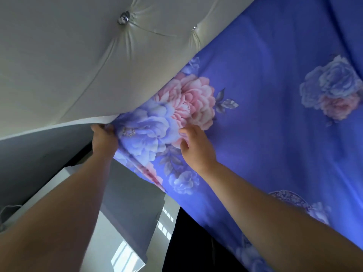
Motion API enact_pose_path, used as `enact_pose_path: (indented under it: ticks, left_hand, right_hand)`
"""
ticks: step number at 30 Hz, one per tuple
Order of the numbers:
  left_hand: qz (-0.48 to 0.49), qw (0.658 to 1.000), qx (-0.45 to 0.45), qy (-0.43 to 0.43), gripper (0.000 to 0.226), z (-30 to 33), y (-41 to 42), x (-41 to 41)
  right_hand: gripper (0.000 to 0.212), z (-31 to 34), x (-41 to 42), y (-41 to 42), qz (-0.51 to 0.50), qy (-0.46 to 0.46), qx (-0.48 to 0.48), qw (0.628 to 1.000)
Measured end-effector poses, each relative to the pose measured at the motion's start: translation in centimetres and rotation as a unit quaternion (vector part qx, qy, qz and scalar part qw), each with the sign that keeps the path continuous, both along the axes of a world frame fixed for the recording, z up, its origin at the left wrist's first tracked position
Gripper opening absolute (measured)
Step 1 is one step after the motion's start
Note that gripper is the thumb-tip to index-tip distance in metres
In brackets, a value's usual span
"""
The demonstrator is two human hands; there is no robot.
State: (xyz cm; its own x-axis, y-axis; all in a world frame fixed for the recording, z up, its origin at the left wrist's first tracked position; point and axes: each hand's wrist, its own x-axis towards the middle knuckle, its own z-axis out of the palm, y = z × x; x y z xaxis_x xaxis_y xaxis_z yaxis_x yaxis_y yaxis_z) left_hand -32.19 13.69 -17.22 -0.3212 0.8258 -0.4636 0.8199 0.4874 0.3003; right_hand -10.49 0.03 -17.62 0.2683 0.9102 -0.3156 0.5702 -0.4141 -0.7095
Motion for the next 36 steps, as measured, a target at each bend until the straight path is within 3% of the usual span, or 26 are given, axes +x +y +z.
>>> enact_pose_path:
  ticks: [3,8,11,14,16,18,20,21,23,25,27,29,32,33,36]
  left_hand:
    - [-0.083,0.993,-0.033,0.072,0.033,0.0,1.2,-1.1]
    - [-0.025,0.994,-0.005,0.102,0.030,-0.7,2.0,-1.5]
    - [0.016,0.994,-0.018,0.111,0.035,-2.3,3.0,-0.8]
    - [0.061,0.988,-0.008,0.141,0.045,-3.2,3.6,-0.6]
    - [0.067,0.985,0.013,0.156,0.045,-3.3,3.2,-0.9]
    - [0.064,0.983,0.027,0.170,0.039,-3.1,2.9,-1.6]
    - [0.058,0.985,0.014,0.162,0.037,-2.9,2.9,-2.2]
    - [0.053,0.987,0.007,0.149,0.037,-2.7,2.9,-2.2]
    - [0.062,0.989,0.009,0.132,0.040,-2.4,2.4,-1.5]
    - [0.064,0.988,0.053,0.129,0.049,-1.8,-0.1,0.8]
    - [0.004,0.984,0.138,0.109,0.053,-1.0,-4.3,3.8]
    - [-0.129,0.968,0.206,0.060,0.056,-0.5,-9.1,6.6]
    - [-0.393,0.896,0.206,0.009,0.055,-0.4,-16.2,10.2]
    - [-0.470,0.865,0.175,0.001,0.053,-0.3,-18.5,11.2]
    - [-0.652,0.754,0.062,0.046,0.053,0.8,-25.1,13.2]
  right_hand:
    - [0.032,-0.3,-0.1,0.4,0.040,-0.035,0.053,0.997]
    - [0.043,-1.4,2.5,2.3,0.030,-0.137,0.111,0.984]
    - [0.057,-2.0,5.2,4.3,-0.074,-0.208,0.022,0.975]
    - [0.061,-2.1,6.1,5.9,-0.161,-0.195,-0.085,0.964]
    - [0.061,-1.9,4.1,5.5,-0.099,-0.191,-0.101,0.971]
    - [0.058,-1.4,0.2,3.2,0.061,-0.153,-0.072,0.984]
    - [0.038,0.3,-3.8,-0.6,0.254,-0.030,-0.052,0.965]
    - [0.030,1.3,-4.8,-2.5,0.298,0.038,-0.050,0.953]
    - [0.030,2.7,-4.1,-5.4,0.204,0.116,-0.005,0.972]
    - [0.035,1.5,-0.5,-7.0,0.039,-0.009,0.103,0.994]
    - [0.045,-0.2,4.7,-8.9,-0.078,-0.144,0.039,0.986]
    - [0.056,-1.1,6.7,-12.5,-0.125,-0.150,-0.081,0.977]
    - [0.062,-0.9,2.2,-20.8,0.072,-0.129,-0.123,0.981]
    - [0.060,-0.5,0.2,-23.7,0.134,-0.126,-0.108,0.977]
    - [0.047,2.4,-2.1,-29.9,0.243,-0.002,-0.194,0.951]
